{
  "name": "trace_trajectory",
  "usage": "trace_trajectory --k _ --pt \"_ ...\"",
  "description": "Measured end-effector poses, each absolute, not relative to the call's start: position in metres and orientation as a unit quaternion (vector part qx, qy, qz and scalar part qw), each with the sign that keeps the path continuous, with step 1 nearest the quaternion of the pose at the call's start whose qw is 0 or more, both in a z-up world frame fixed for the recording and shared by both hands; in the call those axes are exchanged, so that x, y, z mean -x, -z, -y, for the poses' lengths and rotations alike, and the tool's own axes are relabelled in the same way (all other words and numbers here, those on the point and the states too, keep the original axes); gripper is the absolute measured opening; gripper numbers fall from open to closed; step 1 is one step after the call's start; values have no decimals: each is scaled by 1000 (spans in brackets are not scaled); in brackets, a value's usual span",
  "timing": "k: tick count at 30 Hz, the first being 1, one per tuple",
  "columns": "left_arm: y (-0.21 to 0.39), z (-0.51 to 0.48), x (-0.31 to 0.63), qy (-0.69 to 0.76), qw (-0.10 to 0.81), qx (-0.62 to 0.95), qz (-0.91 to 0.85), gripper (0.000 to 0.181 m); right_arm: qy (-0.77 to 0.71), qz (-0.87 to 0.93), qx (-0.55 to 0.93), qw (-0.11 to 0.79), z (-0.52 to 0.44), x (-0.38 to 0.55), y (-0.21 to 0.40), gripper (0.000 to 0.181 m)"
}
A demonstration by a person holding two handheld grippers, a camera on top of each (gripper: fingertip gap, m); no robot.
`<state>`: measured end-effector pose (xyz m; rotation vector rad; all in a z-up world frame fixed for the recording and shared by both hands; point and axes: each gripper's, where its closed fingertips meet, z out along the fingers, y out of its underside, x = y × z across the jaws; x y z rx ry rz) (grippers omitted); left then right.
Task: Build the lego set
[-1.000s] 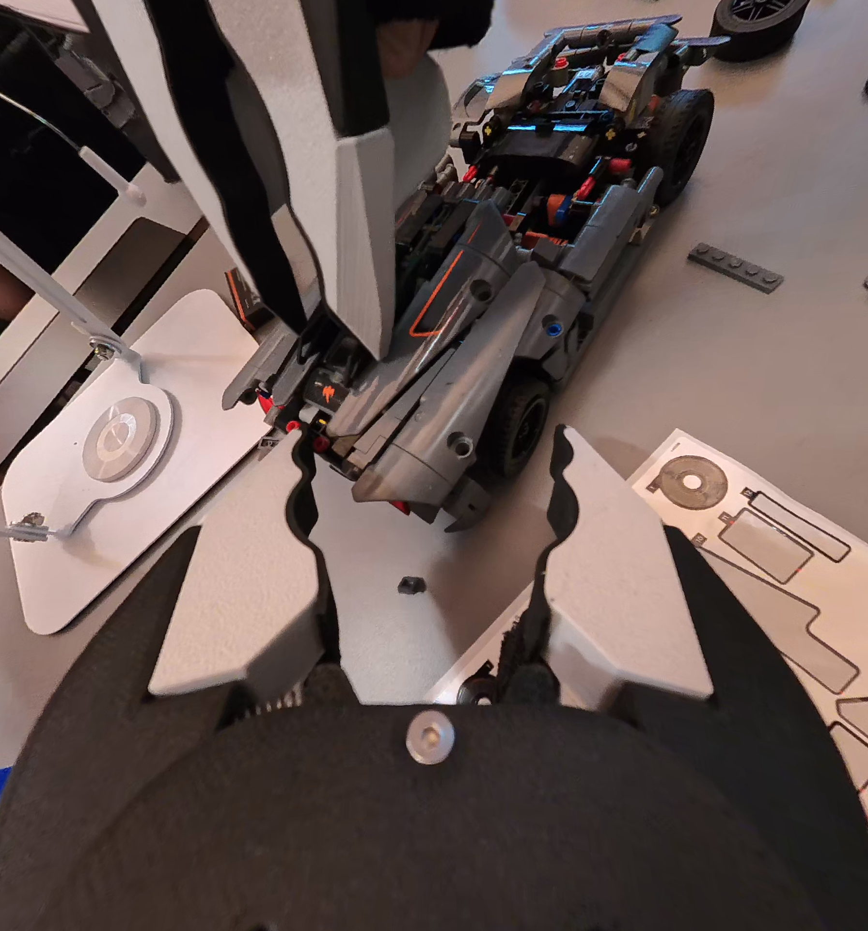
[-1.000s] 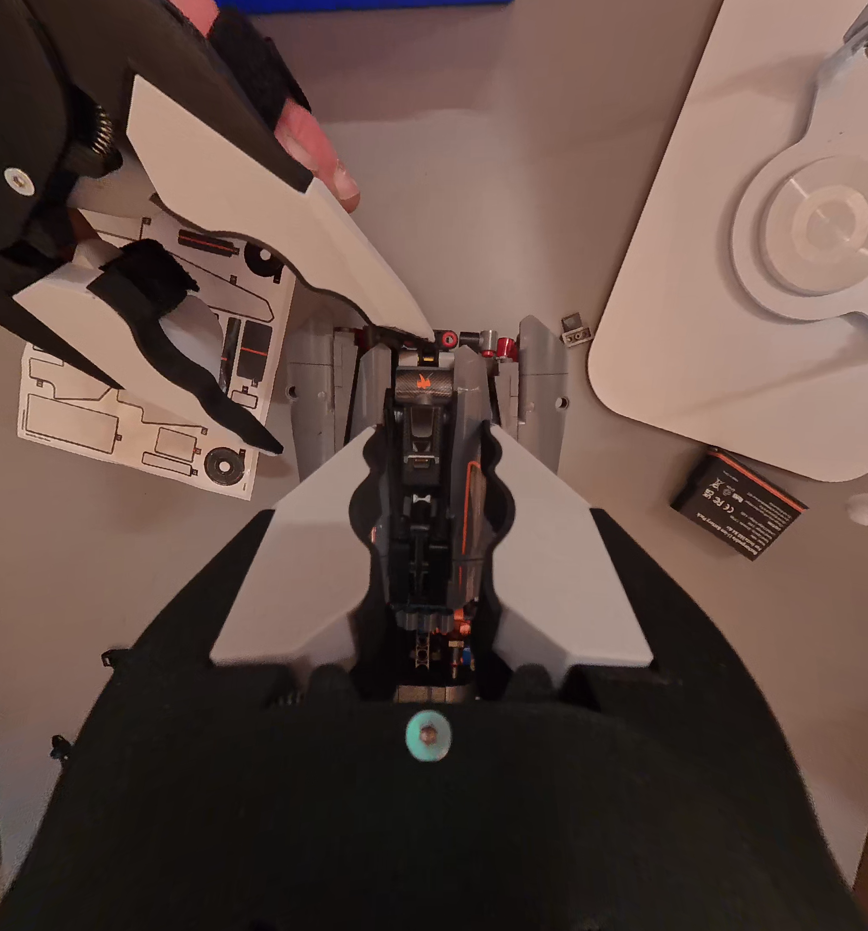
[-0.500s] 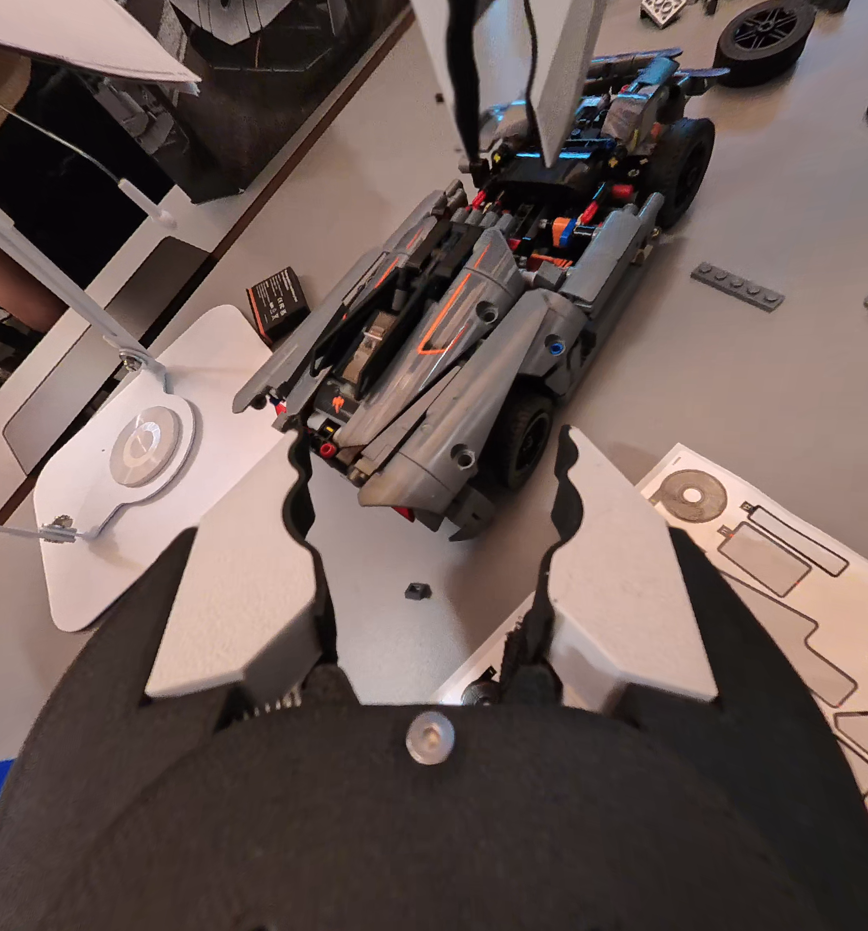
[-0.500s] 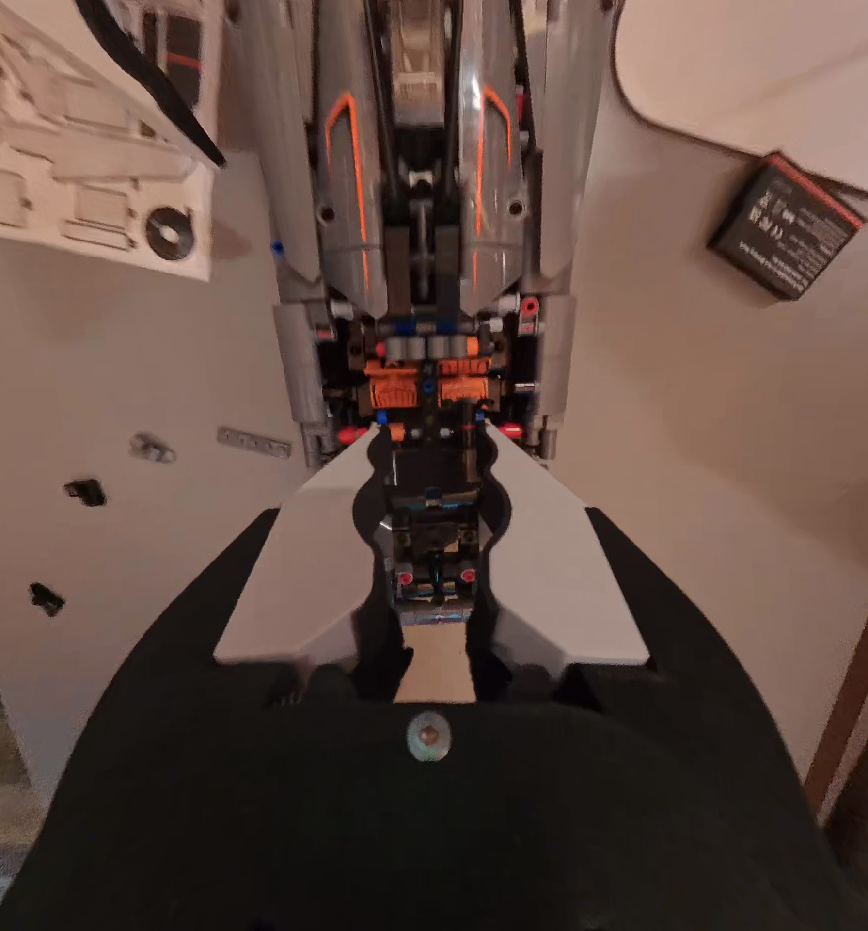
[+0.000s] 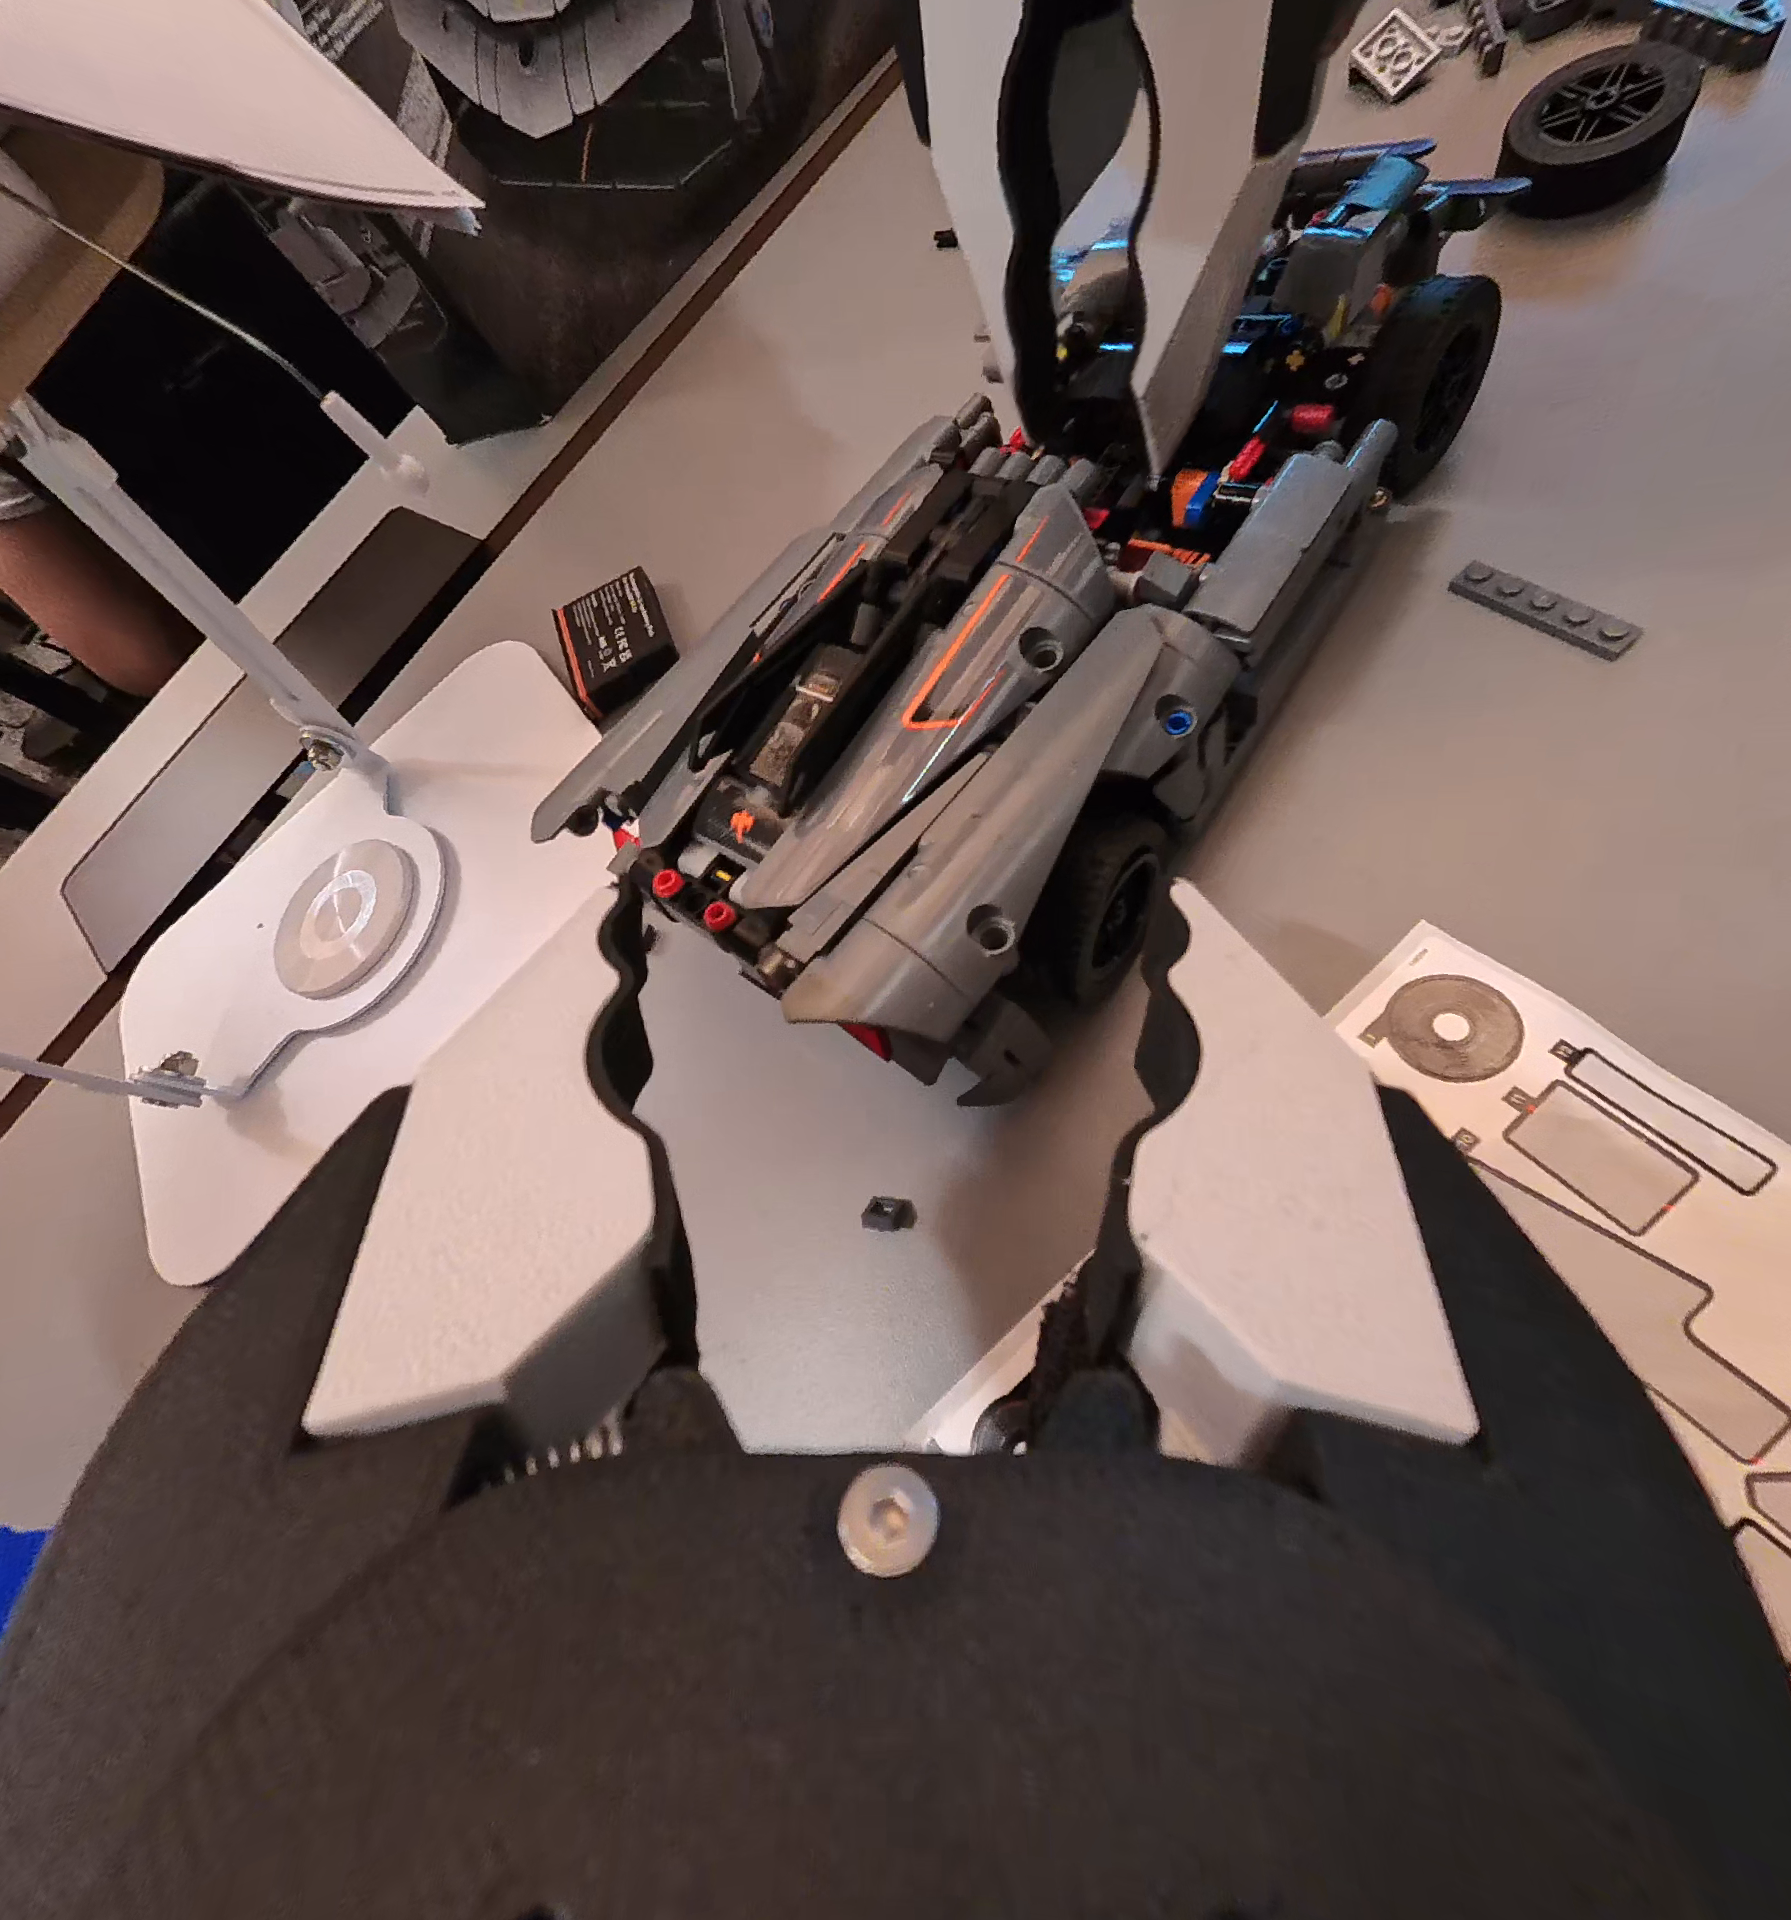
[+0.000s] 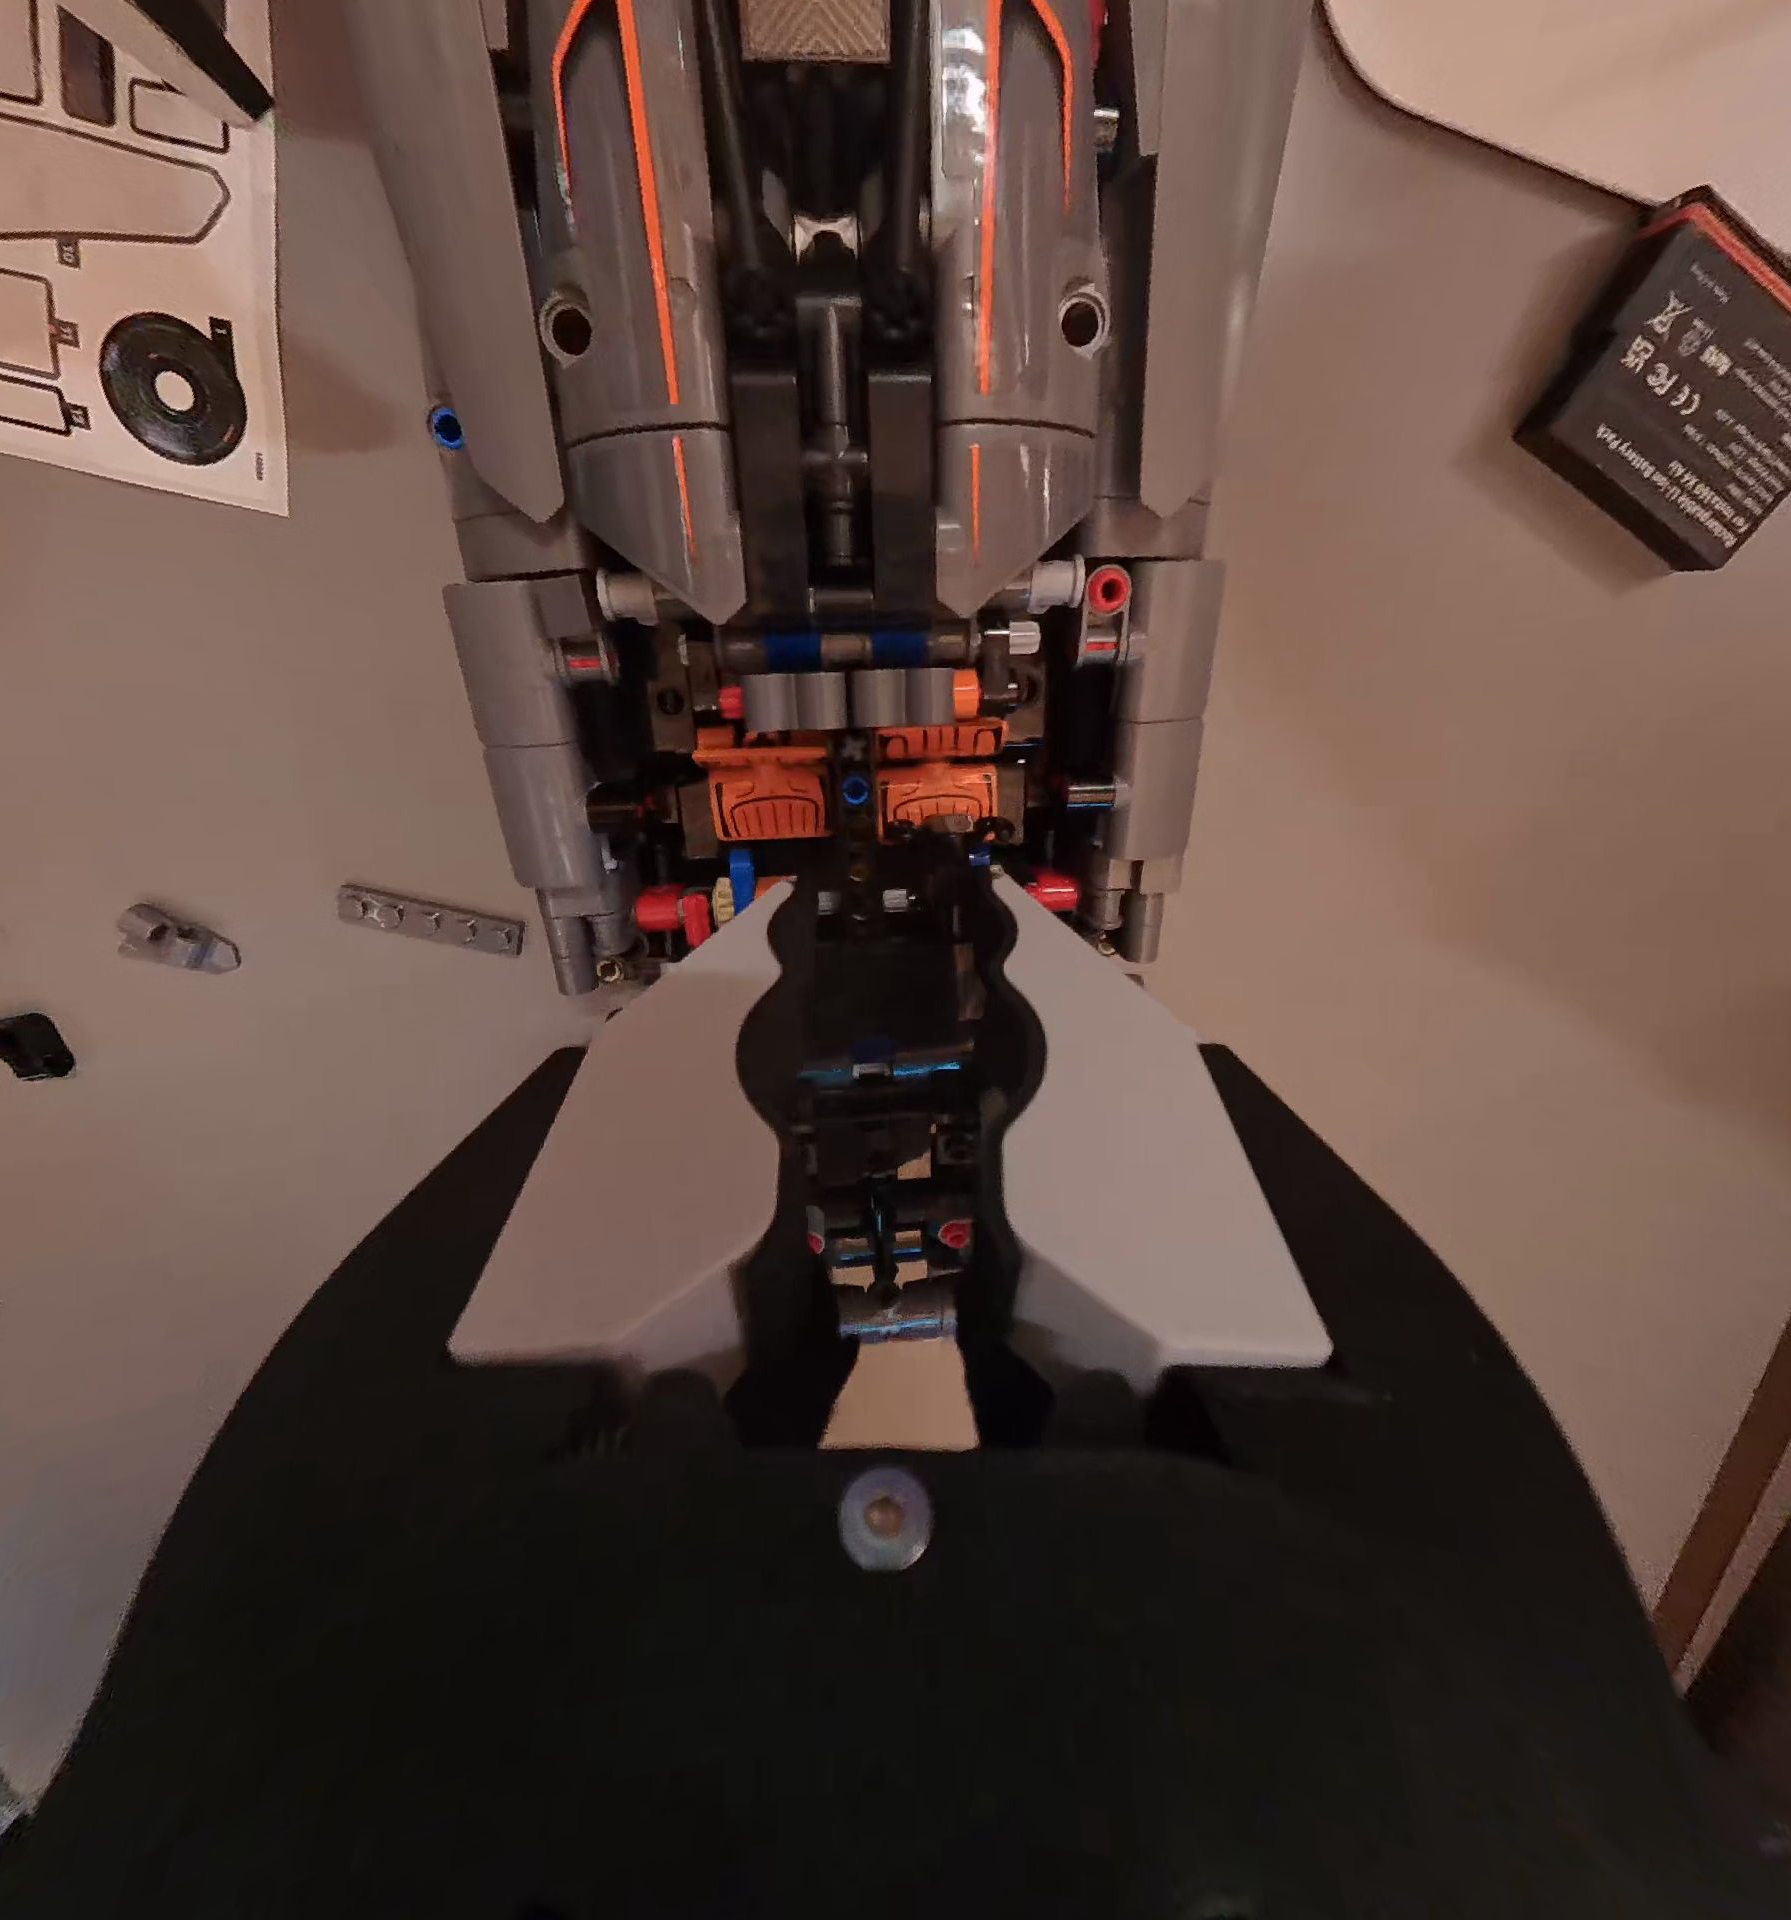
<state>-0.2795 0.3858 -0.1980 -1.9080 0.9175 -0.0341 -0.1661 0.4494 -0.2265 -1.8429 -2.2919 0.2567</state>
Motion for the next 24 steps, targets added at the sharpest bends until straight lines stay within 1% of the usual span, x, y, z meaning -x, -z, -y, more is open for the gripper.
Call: trace_trajectory --k 3,10,14,18,20,21,24 --pt "195 -385 279 14 494 783 -378 94 -78 775 619 99 -452 166 229 23" --pt "175 -386 286 13 531 771 -352 92 -69 781 611 110 -451 170 228 21" --pt "163 -387 292 5 553 763 -335 90 -71 783 606 118 -445 173 220 14" --pt "157 -387 294 7 563 759 -327 89 -61 781 610 116 -449 170 224 20" --pt "156 -387 295 4 567 757 -326 89 -63 781 610 118 -449 170 223 14" --pt "155 -387 295 4 568 756 -326 89 -73 782 609 111 -445 170 223 1" --pt "153 -387 295 0 571 754 -324 89 -67 784 605 118 -446 171 224 0"
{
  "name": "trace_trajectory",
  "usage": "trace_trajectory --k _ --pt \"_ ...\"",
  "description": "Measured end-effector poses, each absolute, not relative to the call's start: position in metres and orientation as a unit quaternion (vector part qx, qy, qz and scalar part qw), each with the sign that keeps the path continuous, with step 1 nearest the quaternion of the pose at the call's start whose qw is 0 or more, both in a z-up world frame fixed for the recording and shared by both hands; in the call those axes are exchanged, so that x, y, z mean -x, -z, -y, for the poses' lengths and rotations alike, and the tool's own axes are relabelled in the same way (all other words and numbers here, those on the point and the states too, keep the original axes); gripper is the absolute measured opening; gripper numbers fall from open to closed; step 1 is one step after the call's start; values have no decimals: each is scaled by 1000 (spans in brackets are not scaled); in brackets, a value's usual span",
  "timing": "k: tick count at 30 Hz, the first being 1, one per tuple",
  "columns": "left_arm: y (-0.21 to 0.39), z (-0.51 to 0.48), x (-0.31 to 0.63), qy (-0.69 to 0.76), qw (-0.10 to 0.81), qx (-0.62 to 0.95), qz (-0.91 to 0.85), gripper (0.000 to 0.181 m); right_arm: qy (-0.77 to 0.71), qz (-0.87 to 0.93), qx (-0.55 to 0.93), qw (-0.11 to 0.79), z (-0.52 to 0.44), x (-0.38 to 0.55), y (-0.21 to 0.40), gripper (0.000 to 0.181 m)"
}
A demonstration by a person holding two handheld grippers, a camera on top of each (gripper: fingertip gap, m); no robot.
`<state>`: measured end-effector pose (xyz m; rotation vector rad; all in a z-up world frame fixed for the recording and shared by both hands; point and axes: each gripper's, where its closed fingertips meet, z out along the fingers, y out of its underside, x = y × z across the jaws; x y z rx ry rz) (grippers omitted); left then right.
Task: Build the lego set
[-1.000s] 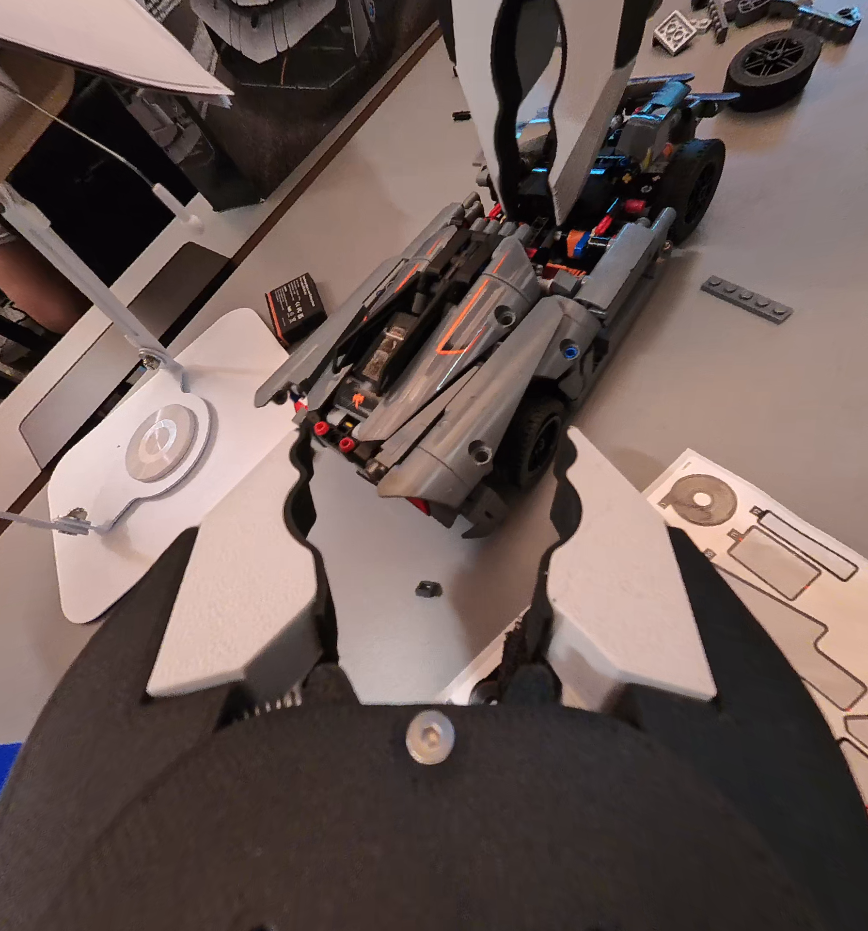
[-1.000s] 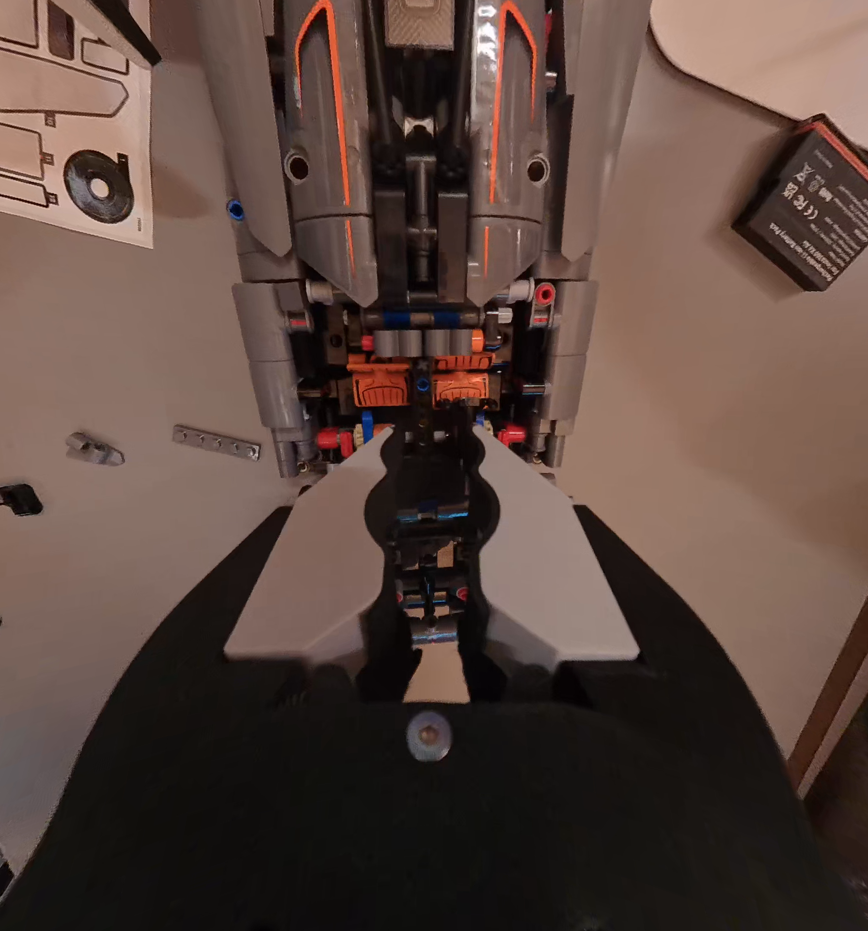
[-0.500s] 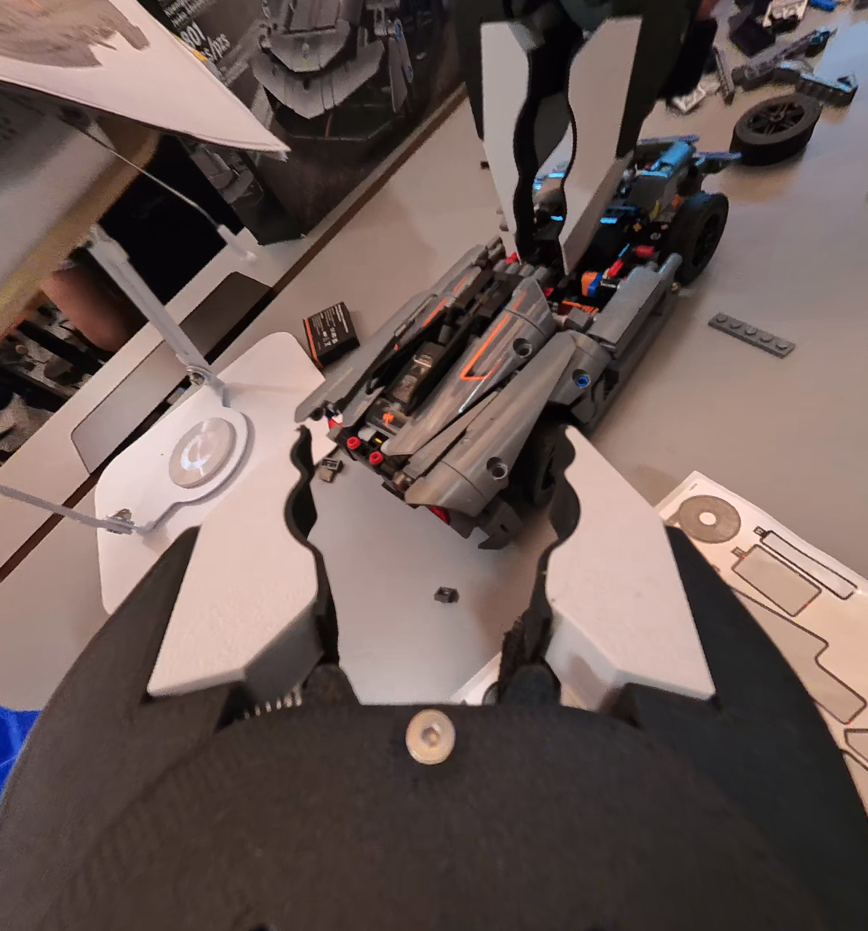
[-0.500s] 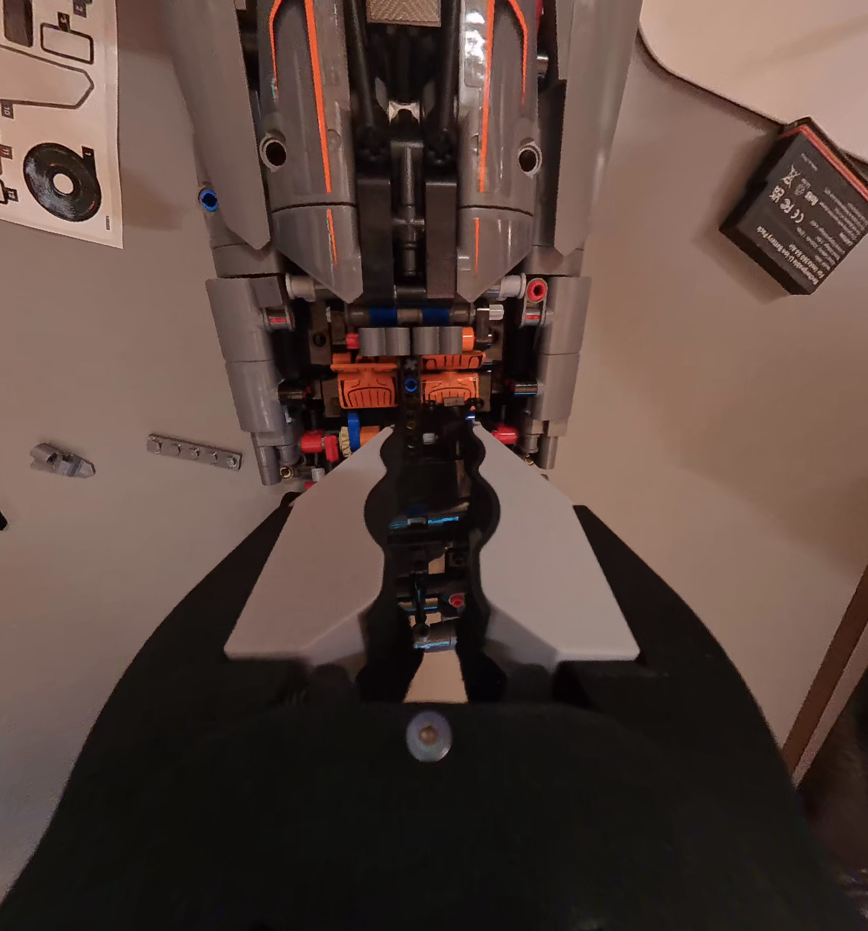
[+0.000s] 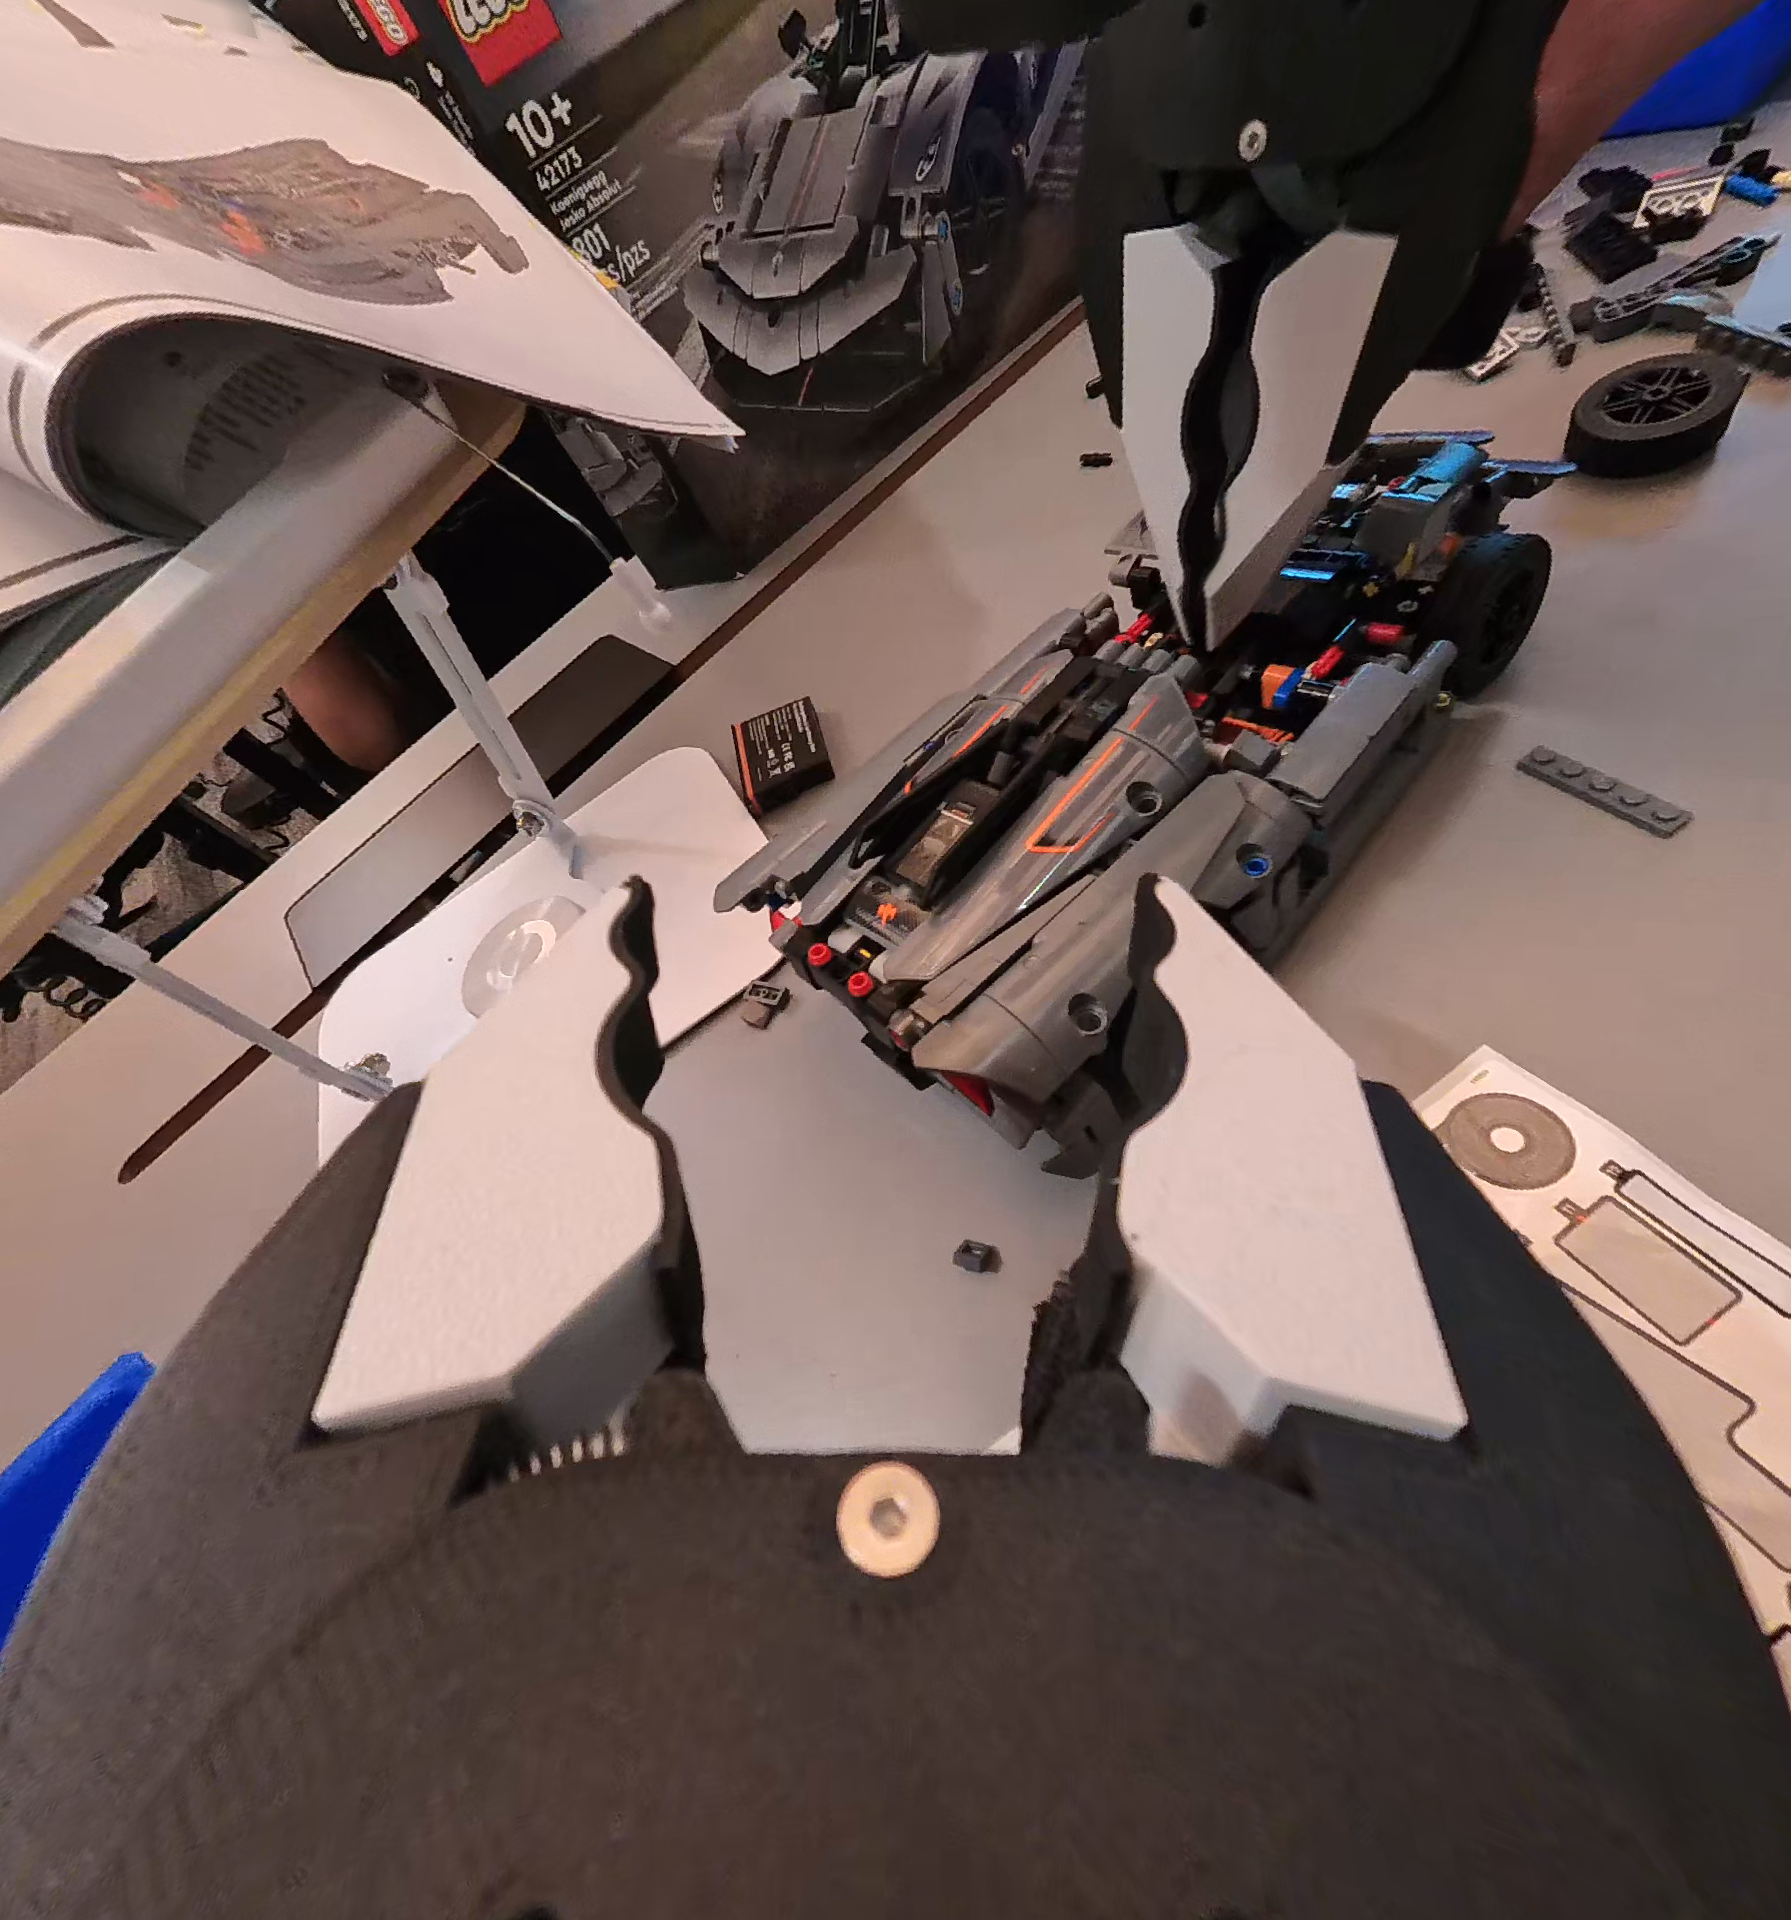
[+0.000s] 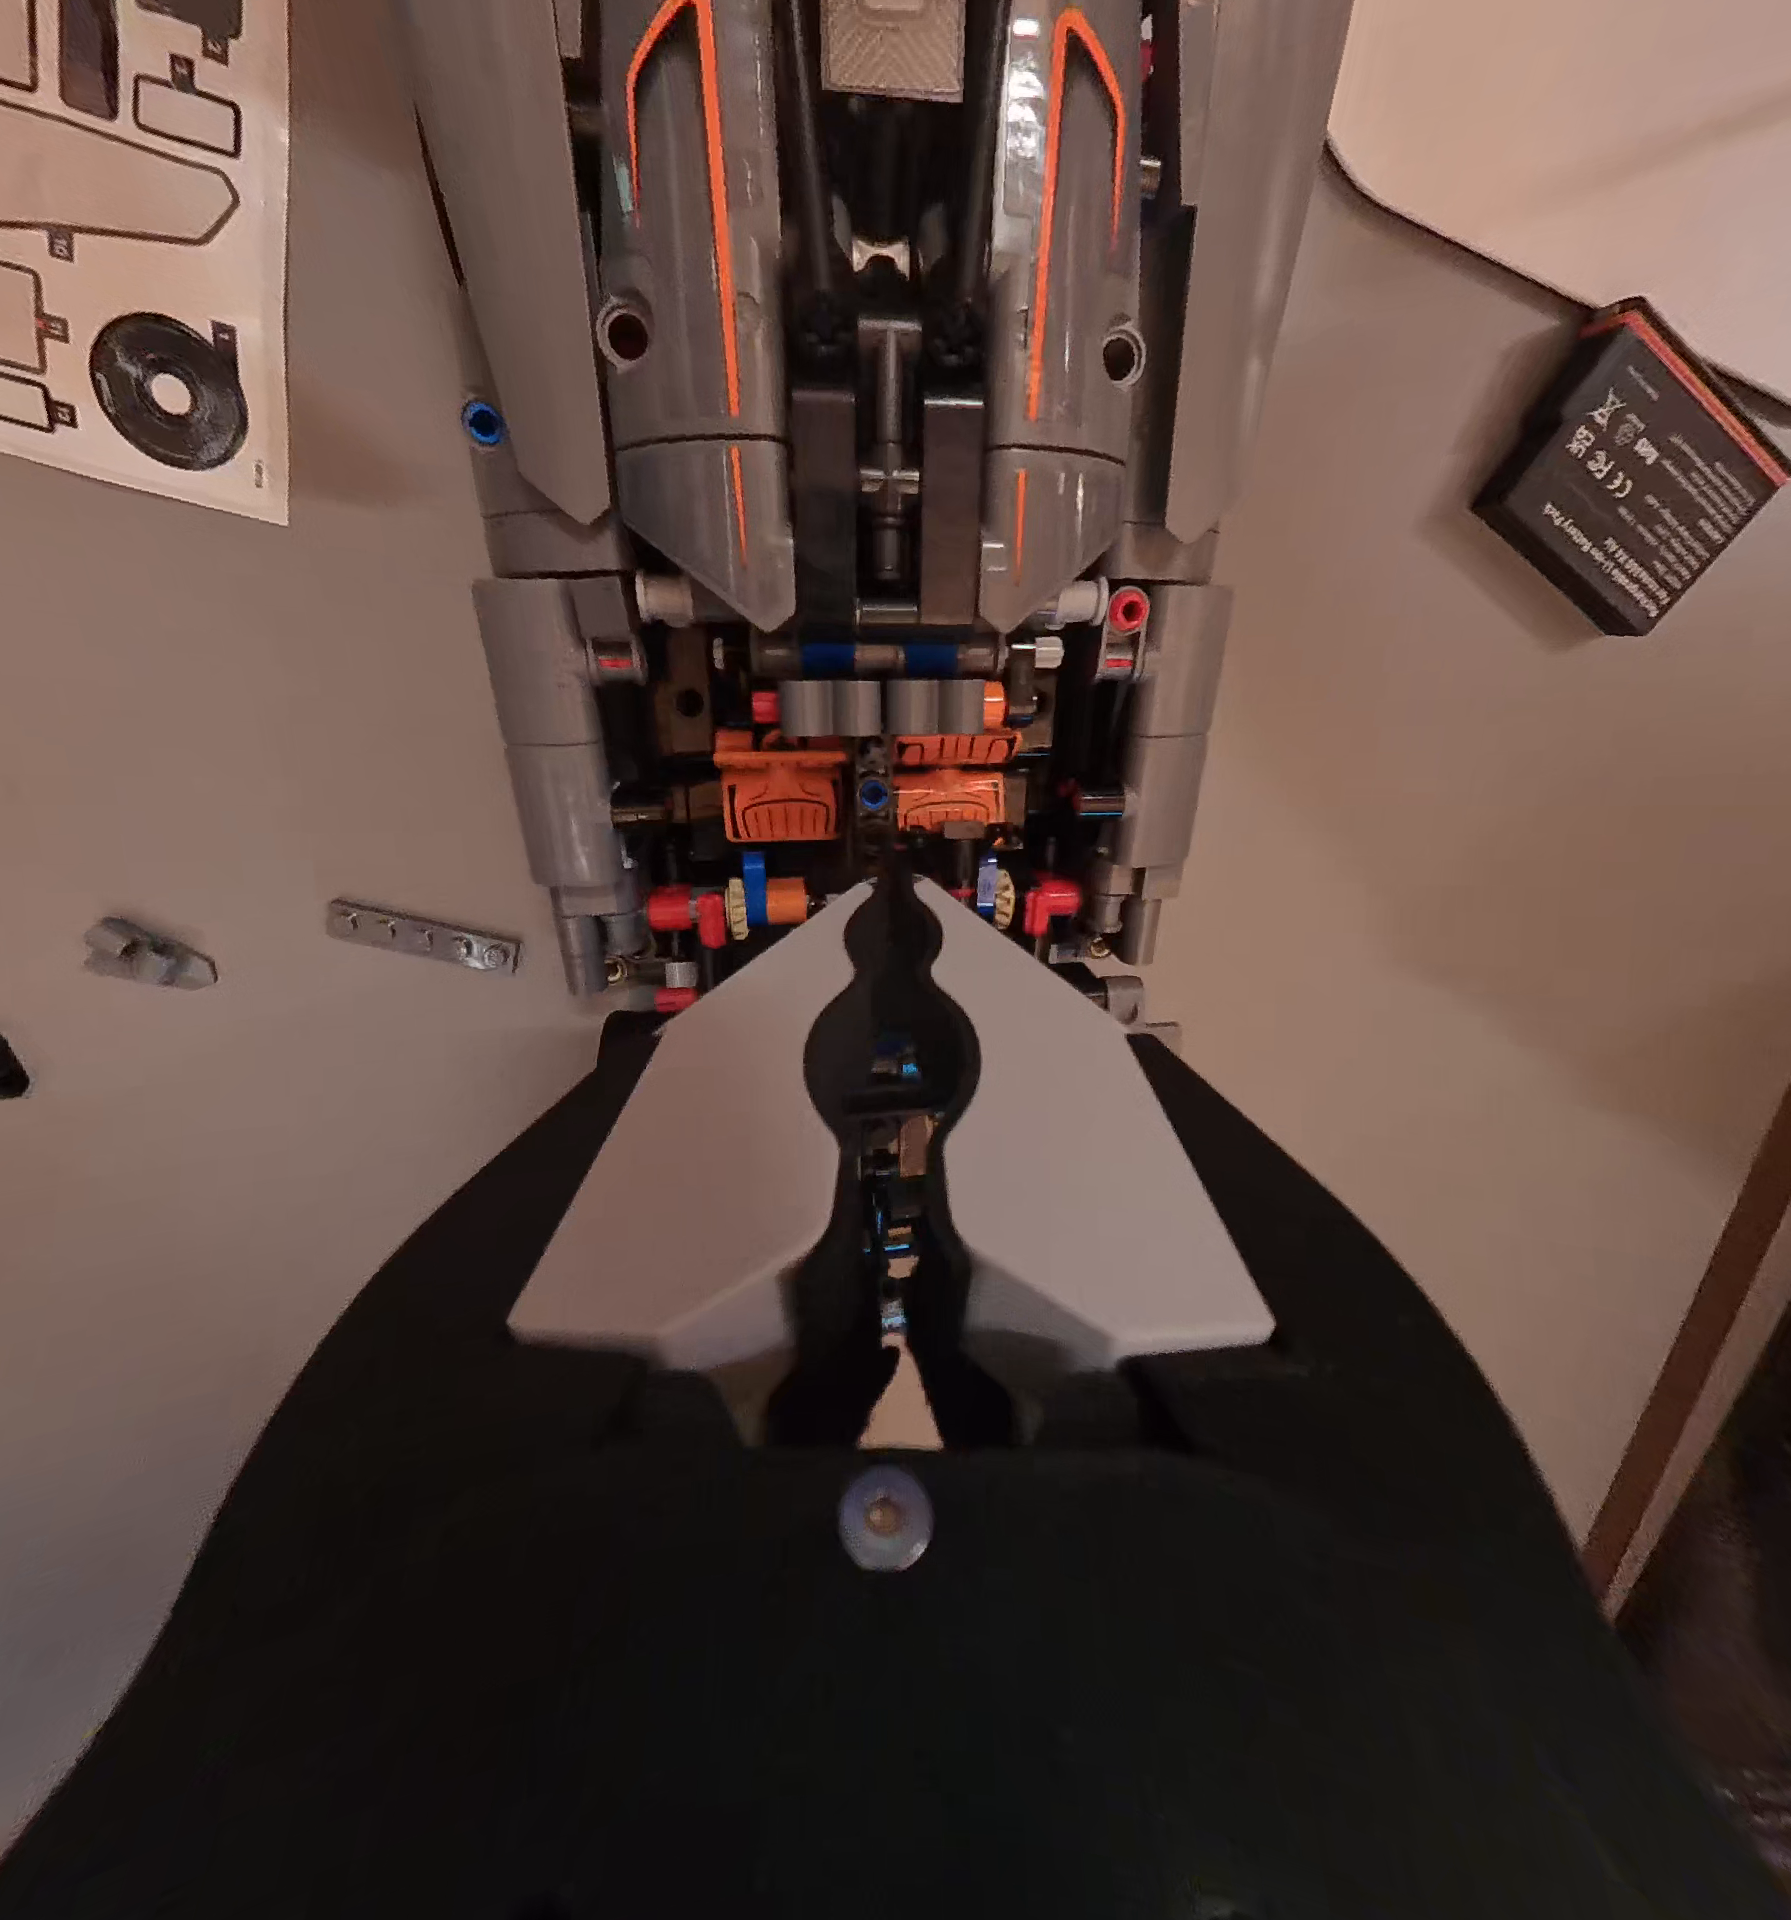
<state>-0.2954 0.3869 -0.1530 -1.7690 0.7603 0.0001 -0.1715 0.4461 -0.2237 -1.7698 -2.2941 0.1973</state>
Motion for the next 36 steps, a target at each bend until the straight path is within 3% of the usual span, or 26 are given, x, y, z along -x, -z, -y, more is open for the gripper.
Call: trace_trajectory --k 3,7,11,36 --pt "151 -387 296 0 575 752 -321 89 -82 780 610 113 -444 173 223 0" --pt "150 -387 297 0 577 752 -320 89 -86 776 618 95 -441 168 225 20" --pt "150 -387 296 0 576 751 -322 89 -72 782 610 105 -444 170 232 6" --pt "105 -378 312 -15 660 698 -277 85 -96 797 590 91 -429 237 233 6"
